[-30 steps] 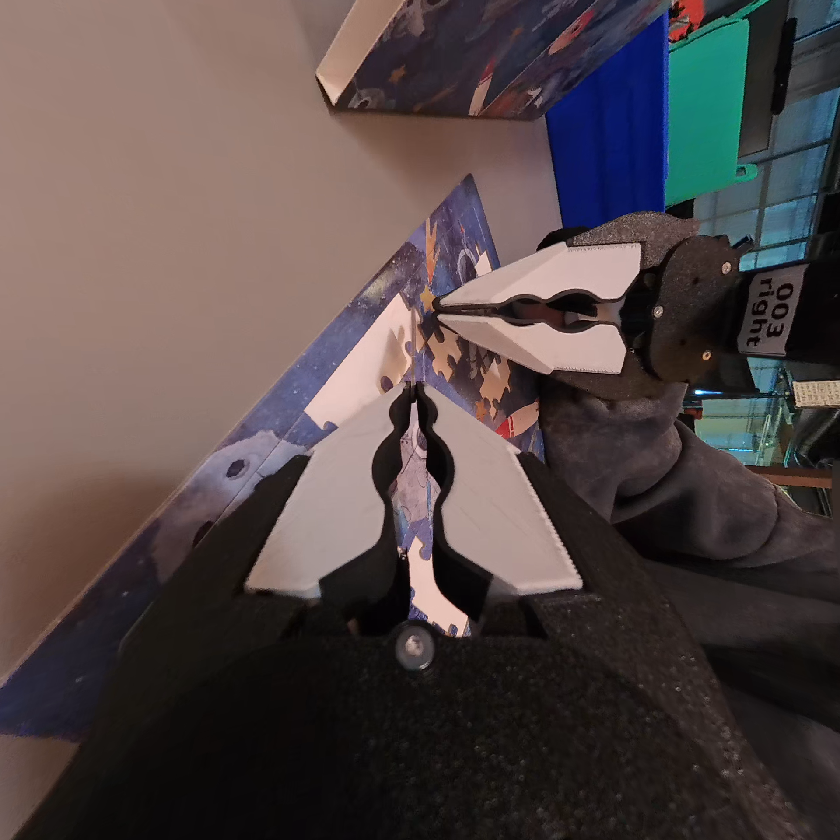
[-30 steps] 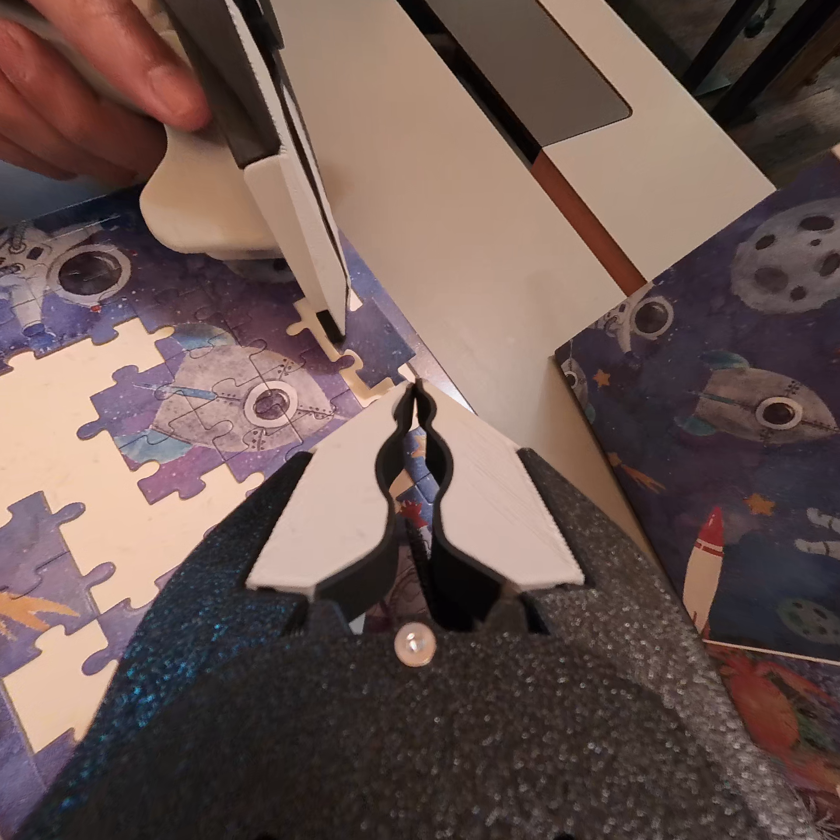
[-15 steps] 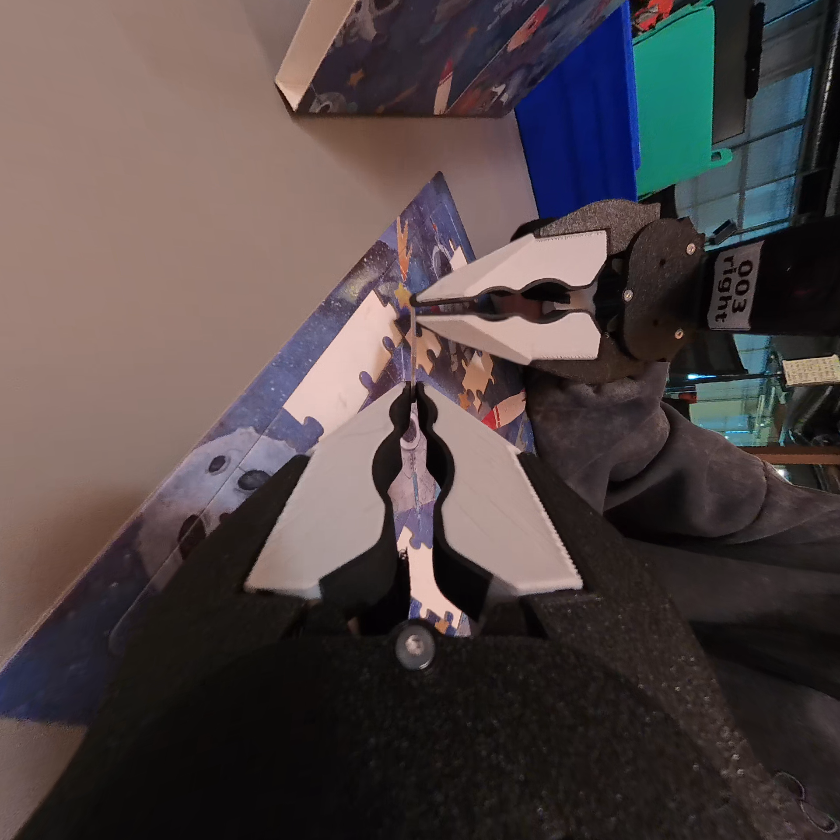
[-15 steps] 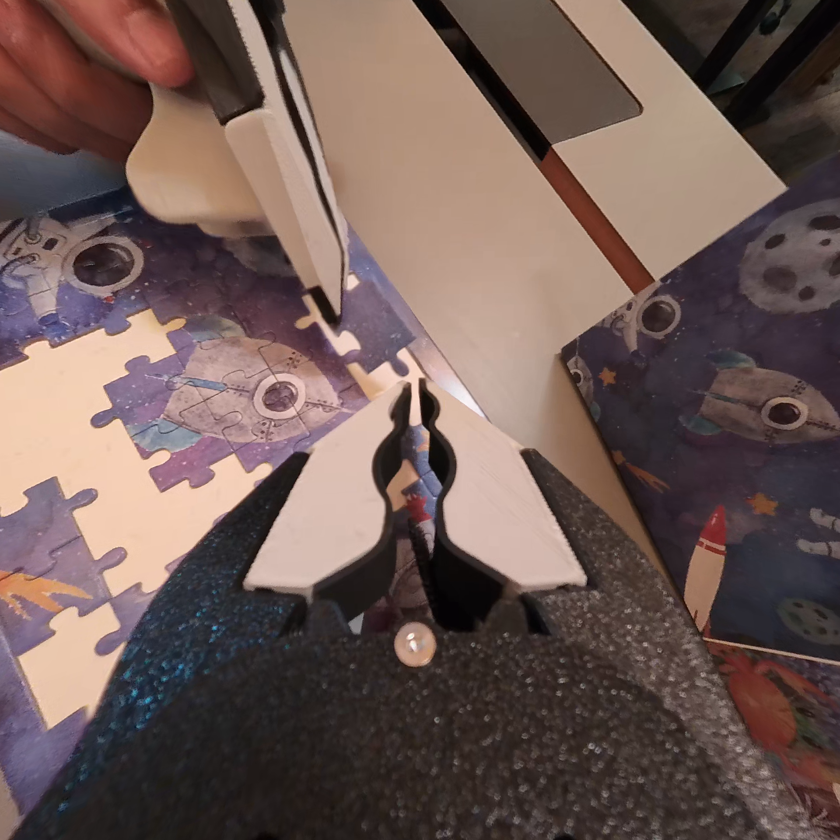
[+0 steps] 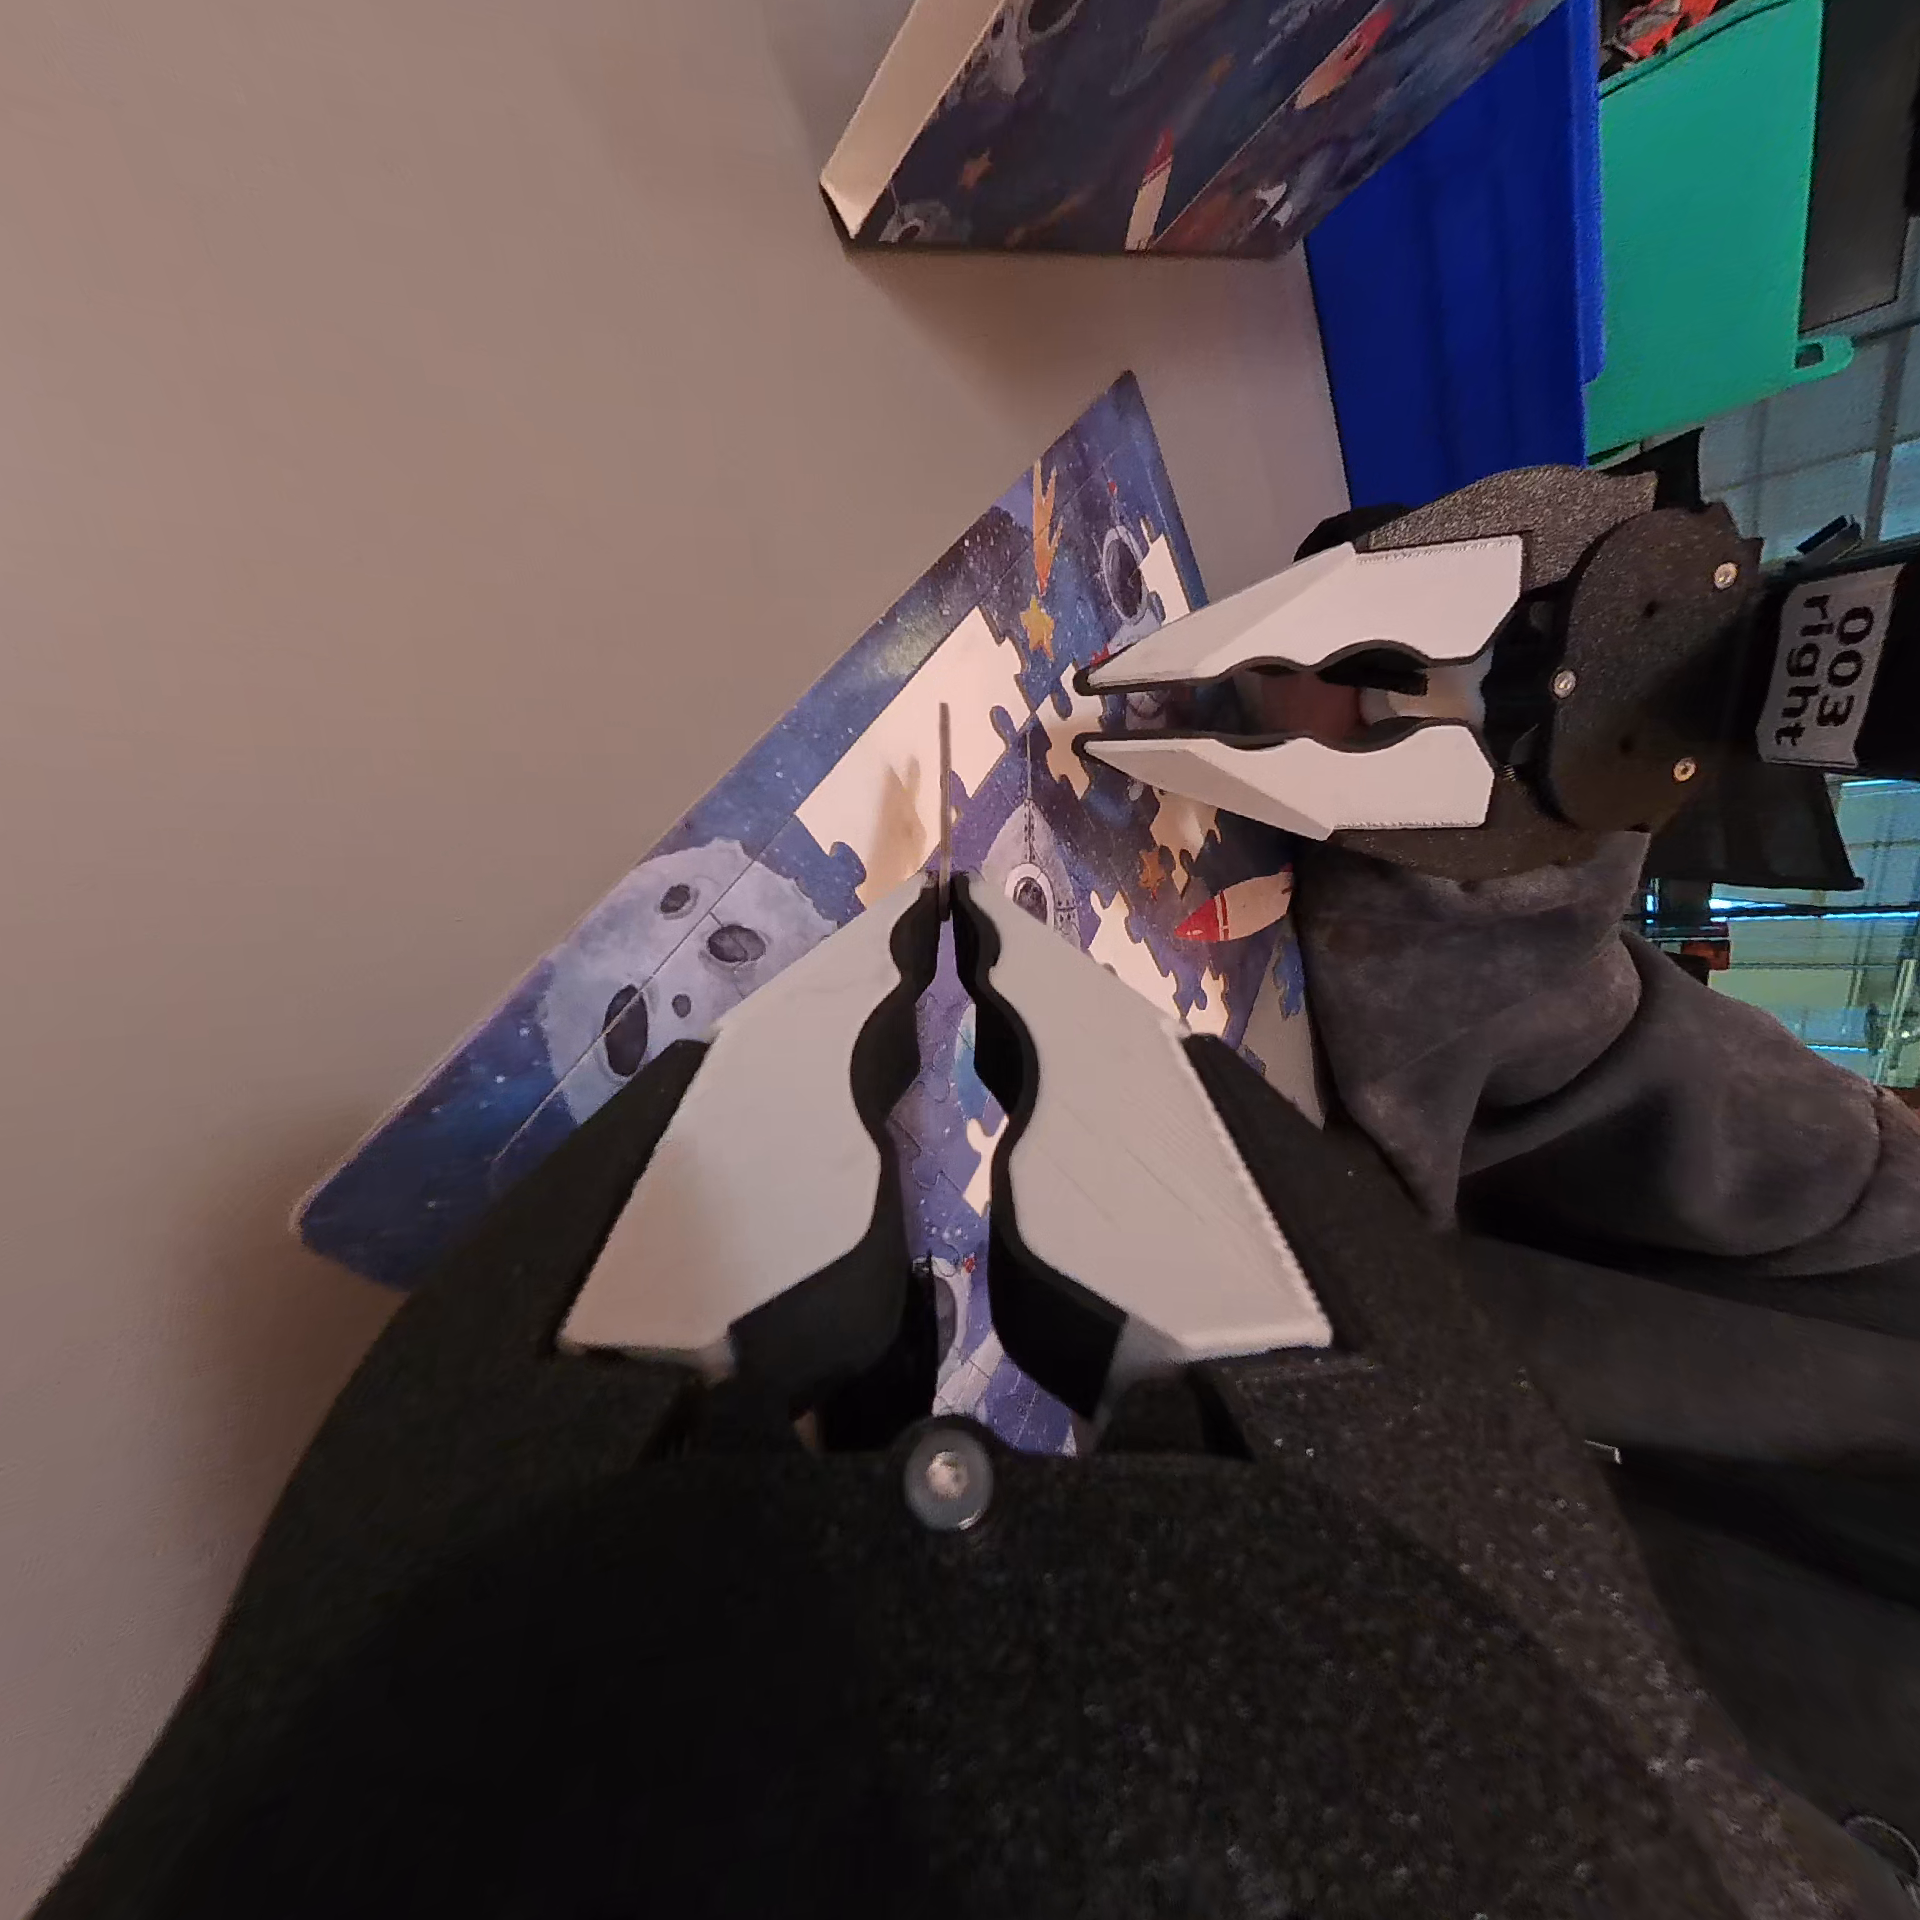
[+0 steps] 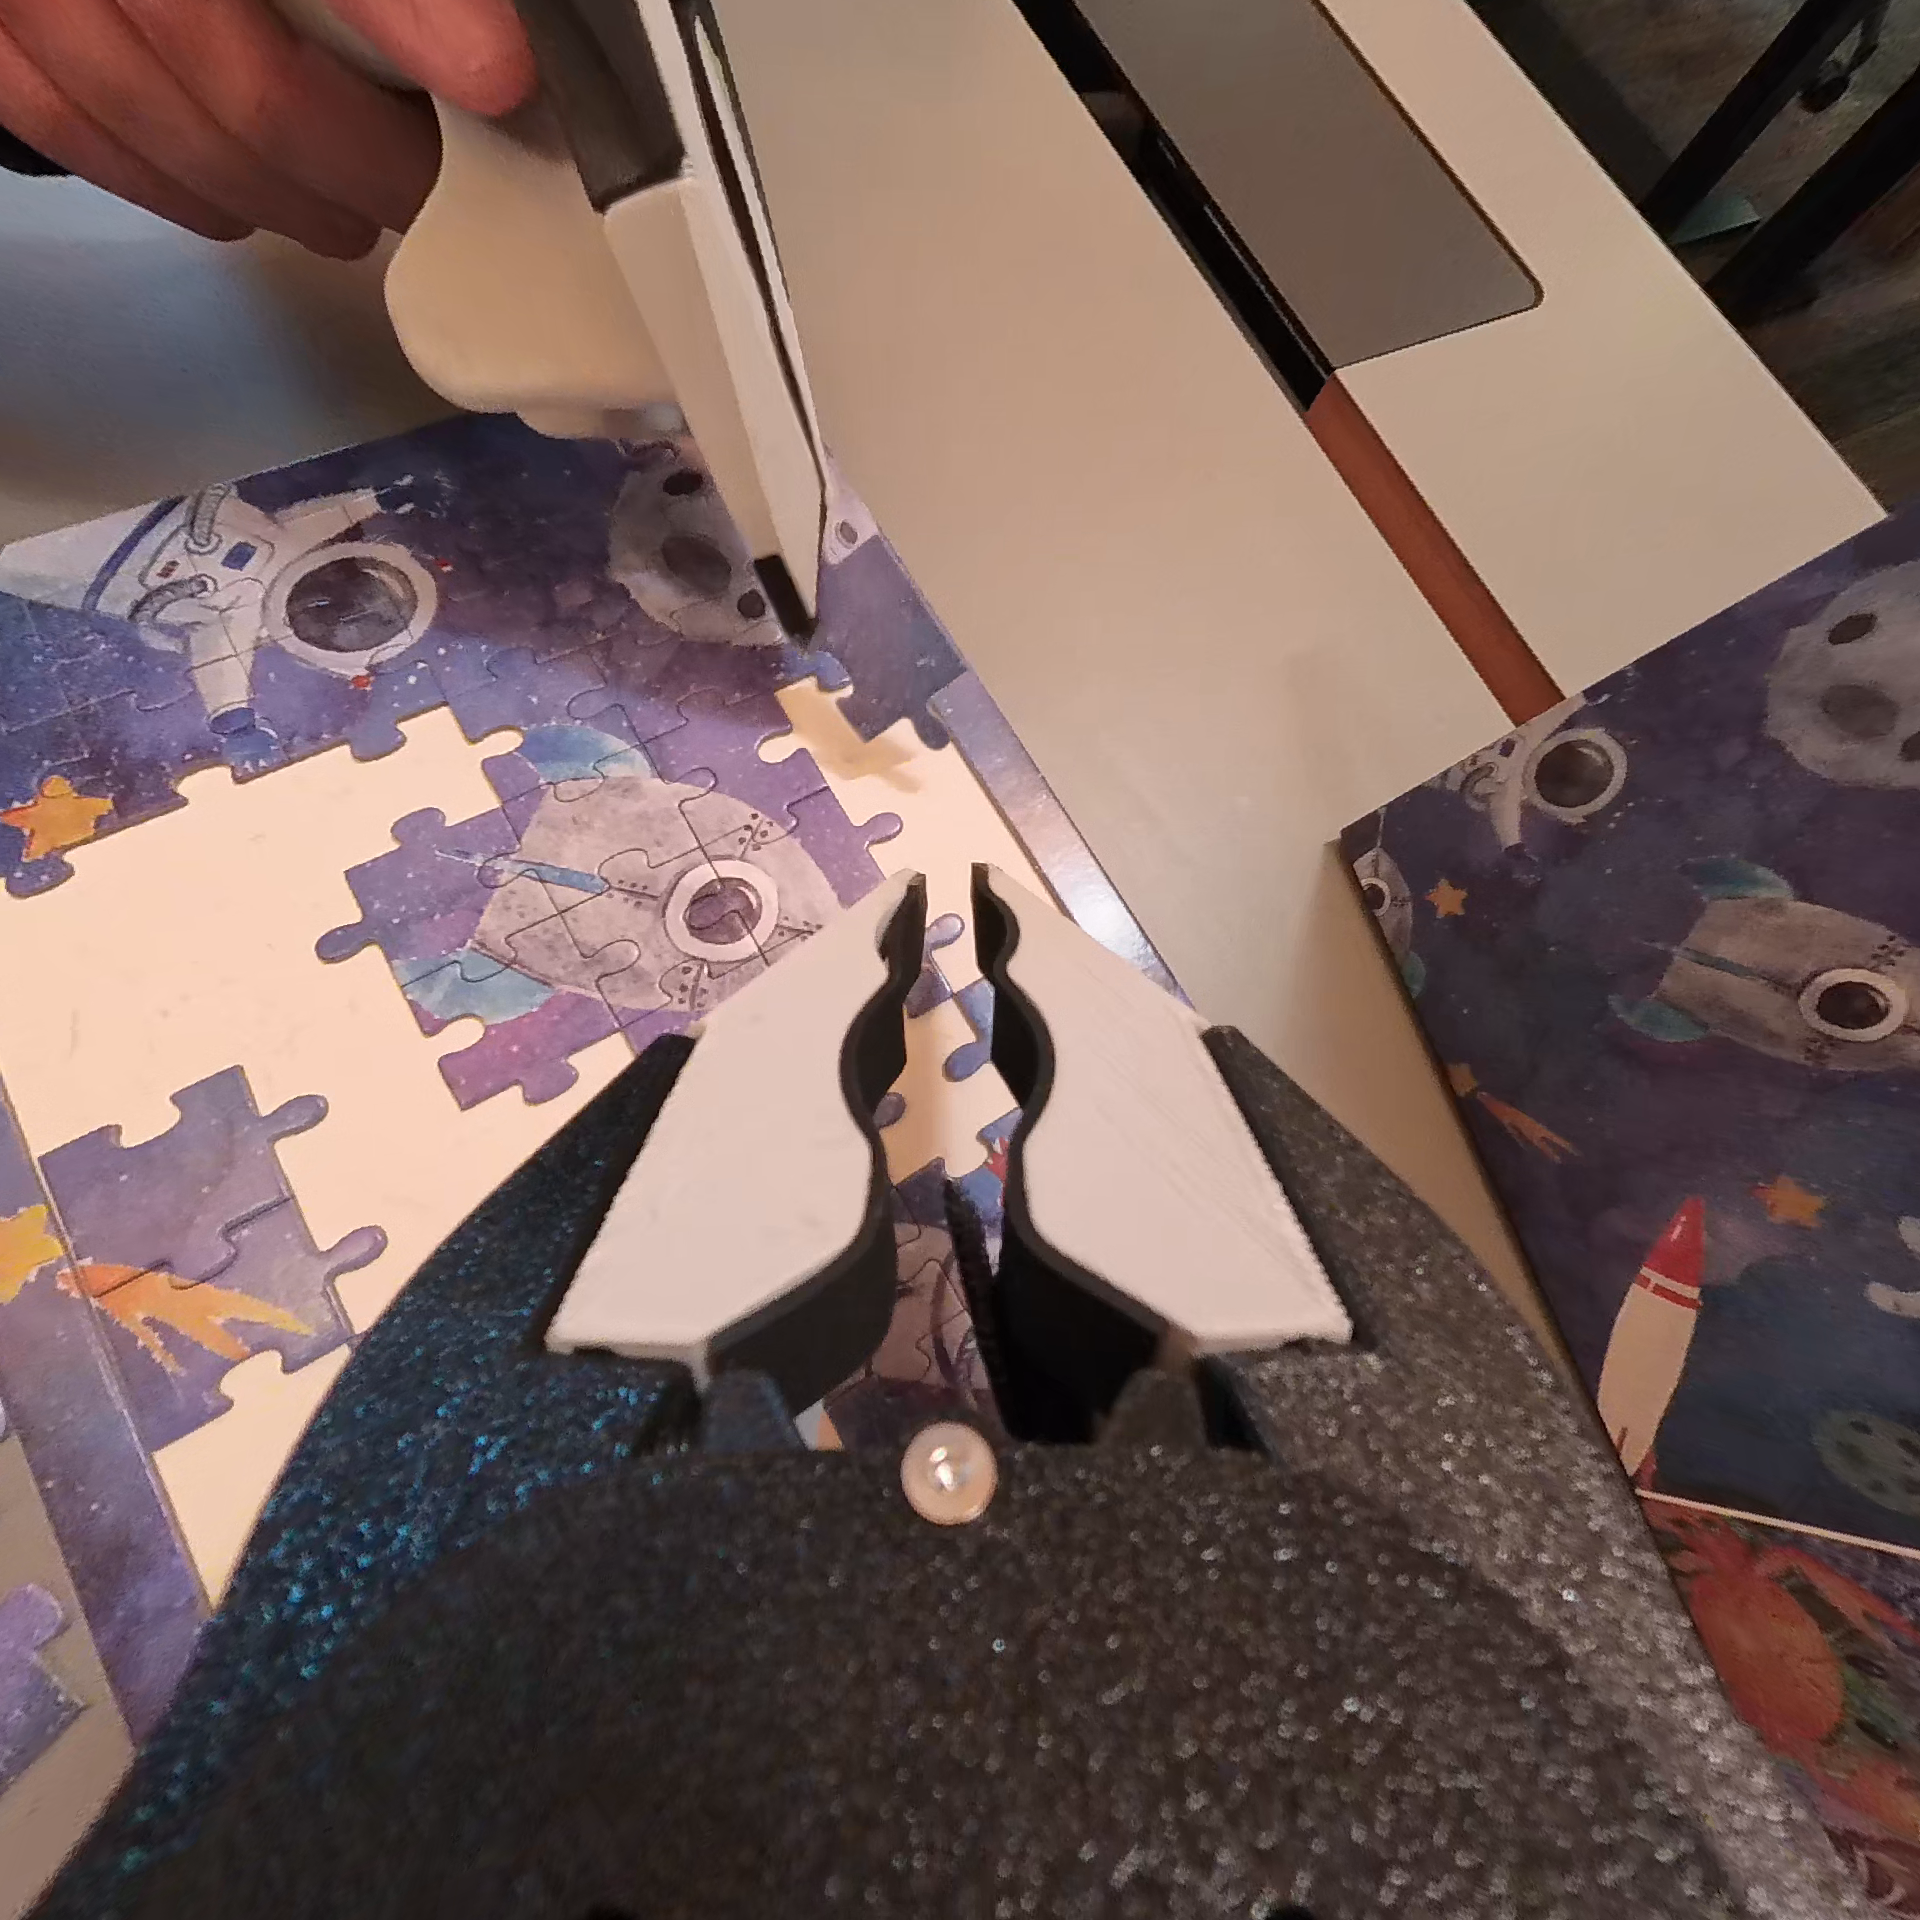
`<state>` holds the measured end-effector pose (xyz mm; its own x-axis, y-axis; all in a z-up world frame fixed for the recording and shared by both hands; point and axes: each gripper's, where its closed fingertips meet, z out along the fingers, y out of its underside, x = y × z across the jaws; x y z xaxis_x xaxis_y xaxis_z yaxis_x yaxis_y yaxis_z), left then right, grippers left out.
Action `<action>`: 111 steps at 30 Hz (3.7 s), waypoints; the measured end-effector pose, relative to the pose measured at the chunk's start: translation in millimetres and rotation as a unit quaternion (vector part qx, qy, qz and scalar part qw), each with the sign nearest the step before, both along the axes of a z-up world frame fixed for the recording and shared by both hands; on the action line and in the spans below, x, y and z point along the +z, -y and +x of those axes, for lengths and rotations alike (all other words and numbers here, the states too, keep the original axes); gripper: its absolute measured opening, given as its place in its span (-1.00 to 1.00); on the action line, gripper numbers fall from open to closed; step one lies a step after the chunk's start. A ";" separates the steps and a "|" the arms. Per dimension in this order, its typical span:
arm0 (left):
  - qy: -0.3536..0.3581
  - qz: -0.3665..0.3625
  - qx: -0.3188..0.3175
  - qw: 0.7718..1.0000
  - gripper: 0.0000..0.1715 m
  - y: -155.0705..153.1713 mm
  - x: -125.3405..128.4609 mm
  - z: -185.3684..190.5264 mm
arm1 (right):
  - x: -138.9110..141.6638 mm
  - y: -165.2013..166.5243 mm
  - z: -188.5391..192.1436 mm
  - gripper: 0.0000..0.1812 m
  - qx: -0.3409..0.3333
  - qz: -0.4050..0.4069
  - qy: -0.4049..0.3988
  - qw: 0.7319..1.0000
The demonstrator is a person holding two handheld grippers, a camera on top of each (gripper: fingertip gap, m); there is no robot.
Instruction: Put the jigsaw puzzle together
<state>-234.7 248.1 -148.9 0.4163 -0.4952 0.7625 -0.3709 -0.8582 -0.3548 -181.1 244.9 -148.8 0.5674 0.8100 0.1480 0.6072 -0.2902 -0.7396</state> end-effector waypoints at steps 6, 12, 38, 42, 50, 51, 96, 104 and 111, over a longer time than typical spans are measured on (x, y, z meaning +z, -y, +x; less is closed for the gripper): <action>0.026 0.002 -0.017 1.000 -0.98 6.4 9.9 3.2 | -0.7 -2.1 -3.1 -0.80 -0.003 0.004 -0.009 1.000; 0.046 0.013 -0.074 0.996 -0.98 27.7 19.3 9.5 | 3.7 6.7 -15.6 -0.66 0.036 0.044 0.012 0.998; 0.101 0.030 -0.075 0.992 -0.98 27.3 41.7 13.0 | 3.4 44.9 -26.7 -0.69 0.105 -0.047 -0.025 0.993; 0.089 0.041 -0.089 0.991 -0.98 31.8 39.3 9.9 | 14.3 34.4 -19.3 -0.69 0.071 -0.079 -0.090 0.990; 0.029 0.089 -0.030 0.995 -0.98 -2.2 24.8 3.1 | 7.3 13.6 -19.0 -0.72 0.015 -0.031 -0.056 0.998; 0.030 0.089 -0.031 0.995 -0.98 -1.8 25.2 3.5 | 6.6 12.8 -18.7 -0.73 0.013 -0.028 -0.052 0.998; 0.150 0.094 -0.214 0.961 -0.97 84.1 59.5 36.6 | 47.0 82.0 -14.8 -0.98 0.165 -0.242 -0.223 0.930; 0.153 0.101 -0.221 0.958 -0.97 88.9 61.6 45.0 | 41.0 88.8 -15.8 -0.98 0.177 -0.250 -0.204 0.930; 0.117 0.125 -0.179 0.969 -0.98 79.3 73.3 23.2 | 55.6 76.7 2.3 -0.81 0.144 -0.231 -0.216 0.938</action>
<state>-211.5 168.7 -75.7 0.0143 -0.7567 0.6536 -0.5130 -0.5666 -0.6448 -178.8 168.2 -93.3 0.2409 0.8599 -0.4501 0.3828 -0.5104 -0.7701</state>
